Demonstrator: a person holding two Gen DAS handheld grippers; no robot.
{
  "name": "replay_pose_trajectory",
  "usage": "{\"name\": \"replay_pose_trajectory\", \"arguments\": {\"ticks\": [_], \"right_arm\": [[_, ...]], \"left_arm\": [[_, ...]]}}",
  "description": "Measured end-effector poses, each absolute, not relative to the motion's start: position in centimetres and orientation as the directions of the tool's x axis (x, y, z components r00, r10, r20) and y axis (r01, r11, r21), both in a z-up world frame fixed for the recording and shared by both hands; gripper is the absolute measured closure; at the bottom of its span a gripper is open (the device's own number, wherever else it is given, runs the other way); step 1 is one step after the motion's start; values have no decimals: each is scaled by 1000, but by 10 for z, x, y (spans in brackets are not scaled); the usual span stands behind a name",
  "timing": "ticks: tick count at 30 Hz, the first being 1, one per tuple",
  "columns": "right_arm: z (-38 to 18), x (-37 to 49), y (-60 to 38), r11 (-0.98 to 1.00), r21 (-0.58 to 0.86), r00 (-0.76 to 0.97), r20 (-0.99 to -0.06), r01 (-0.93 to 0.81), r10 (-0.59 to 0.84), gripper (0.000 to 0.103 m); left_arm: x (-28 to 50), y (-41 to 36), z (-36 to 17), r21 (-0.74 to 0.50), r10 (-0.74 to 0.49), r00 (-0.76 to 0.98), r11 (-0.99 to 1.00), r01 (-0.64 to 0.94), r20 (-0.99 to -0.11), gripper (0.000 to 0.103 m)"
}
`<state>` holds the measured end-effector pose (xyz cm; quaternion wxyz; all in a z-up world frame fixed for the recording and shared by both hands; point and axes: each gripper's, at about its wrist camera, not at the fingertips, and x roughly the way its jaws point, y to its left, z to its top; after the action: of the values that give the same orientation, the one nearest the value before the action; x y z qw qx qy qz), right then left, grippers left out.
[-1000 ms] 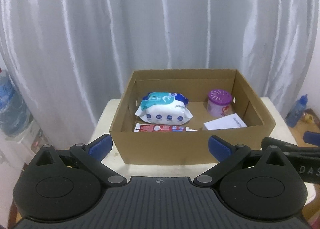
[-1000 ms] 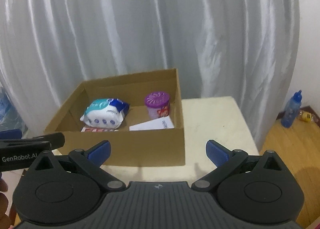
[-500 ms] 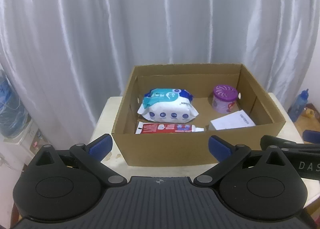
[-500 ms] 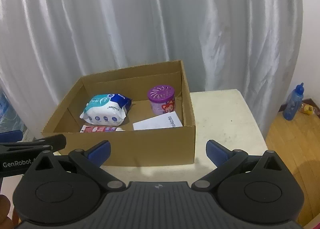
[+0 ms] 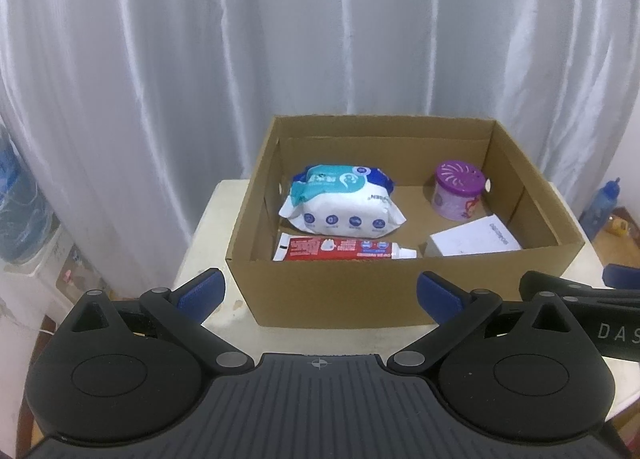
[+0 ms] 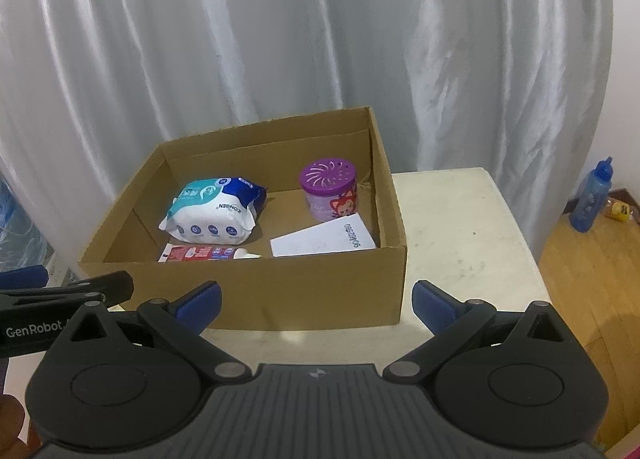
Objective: Organize objects
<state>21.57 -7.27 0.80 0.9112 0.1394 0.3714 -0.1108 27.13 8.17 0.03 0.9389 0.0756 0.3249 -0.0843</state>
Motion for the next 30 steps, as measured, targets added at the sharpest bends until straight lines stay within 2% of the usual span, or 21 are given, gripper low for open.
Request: {"name": "replay_pose_trajectory", "arguments": {"ticks": [30], "right_arm": [[12,217,-75,938,158,703,-702,310,-114,0]], "left_arm": [[269,78,4,99,-100,782,974,202,-616,0]]}}
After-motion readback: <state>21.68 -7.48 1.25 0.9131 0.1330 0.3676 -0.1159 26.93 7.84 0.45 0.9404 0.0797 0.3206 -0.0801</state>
